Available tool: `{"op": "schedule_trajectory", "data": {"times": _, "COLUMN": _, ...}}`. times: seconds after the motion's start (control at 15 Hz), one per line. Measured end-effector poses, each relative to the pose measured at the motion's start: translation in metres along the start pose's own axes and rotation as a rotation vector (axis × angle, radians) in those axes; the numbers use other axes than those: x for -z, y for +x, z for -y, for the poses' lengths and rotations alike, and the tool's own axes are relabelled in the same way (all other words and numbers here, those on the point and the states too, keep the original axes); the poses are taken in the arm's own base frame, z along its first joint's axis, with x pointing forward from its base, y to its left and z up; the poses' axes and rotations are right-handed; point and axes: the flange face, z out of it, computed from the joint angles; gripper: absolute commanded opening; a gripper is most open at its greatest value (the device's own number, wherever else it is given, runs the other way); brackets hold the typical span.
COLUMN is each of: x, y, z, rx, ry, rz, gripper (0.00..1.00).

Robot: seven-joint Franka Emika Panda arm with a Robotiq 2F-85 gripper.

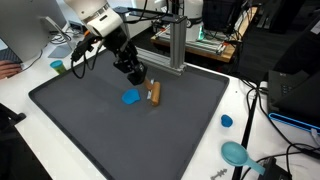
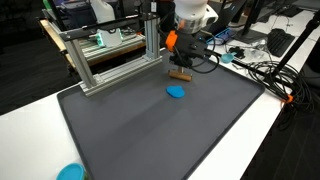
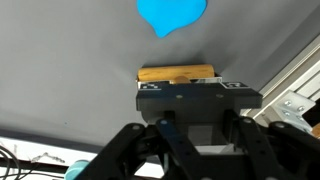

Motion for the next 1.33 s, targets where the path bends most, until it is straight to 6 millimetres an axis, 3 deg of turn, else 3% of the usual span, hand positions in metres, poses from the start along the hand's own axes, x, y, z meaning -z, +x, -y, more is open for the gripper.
{"op": "schedule_trajectory", "data": {"times": 0.4, "x": 0.000, "y": 0.018, "z": 0.002, "rx": -0.028, "ry": -0.034, "rz": 0.000, "gripper": 0.22}}
{"op": "schedule_trajectory", "data": {"times": 0.73, "x": 0.036, "y": 0.024, "z": 0.010, "rx": -0.175, "ry": -0.167, "rz": 0.085, "gripper": 0.22}}
{"op": "schedule_trajectory", "data": {"times": 1.0, "x": 0.053, "y": 0.016, "z": 0.018, "rx": -0.311, "ry": -0.186, "rz": 0.141, "gripper": 0.22}}
{"op": "schedule_trajectory", "data": {"times": 1.33, "x": 0.044, "y": -0.001, "z": 0.023, "rx": -0.421, "ry": -0.153, "rz": 0.183, "gripper": 0.22}}
